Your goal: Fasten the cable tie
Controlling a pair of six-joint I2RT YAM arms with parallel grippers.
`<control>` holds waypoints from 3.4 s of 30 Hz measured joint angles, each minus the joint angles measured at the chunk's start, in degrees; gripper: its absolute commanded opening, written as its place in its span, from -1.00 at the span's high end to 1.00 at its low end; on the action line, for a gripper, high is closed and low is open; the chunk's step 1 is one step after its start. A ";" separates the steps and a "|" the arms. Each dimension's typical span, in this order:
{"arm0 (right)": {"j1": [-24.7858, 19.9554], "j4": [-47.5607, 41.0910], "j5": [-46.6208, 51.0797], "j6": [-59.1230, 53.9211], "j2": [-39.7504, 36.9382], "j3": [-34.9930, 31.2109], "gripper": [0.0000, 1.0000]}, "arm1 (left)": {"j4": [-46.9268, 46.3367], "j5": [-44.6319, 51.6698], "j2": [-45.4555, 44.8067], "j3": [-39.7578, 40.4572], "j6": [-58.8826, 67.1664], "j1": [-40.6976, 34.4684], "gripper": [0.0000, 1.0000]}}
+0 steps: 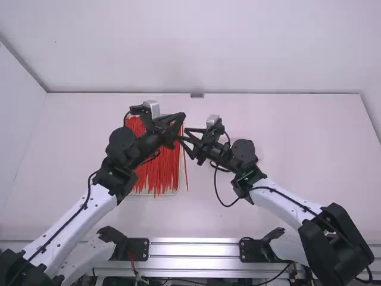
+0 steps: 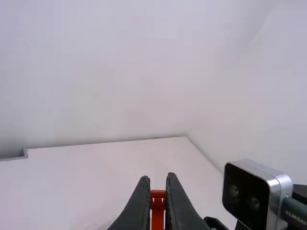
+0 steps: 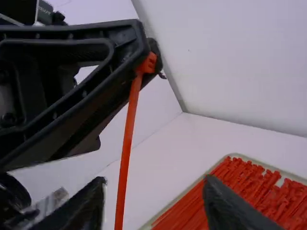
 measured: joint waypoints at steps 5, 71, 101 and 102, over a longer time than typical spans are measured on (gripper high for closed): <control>0.00 0.07 -0.04 -0.13 0.00 0.00 1.00 | 0.68 -0.02 0.92 0.00 -0.04 -0.15 0.96; -21.42 34.49 -29.46 14.60 0.20 0.00 1.00 | 20.48 58.03 13.73 15.56 2.69 18.34 -0.98; -11.82 37.07 -20.39 10.08 0.20 0.00 1.00 | 23.19 60.61 22.01 24.09 -4.26 7.78 0.29; -11.80 37.07 -20.39 10.01 0.20 0.00 1.00 | 23.17 60.63 22.03 24.06 -4.28 7.80 0.35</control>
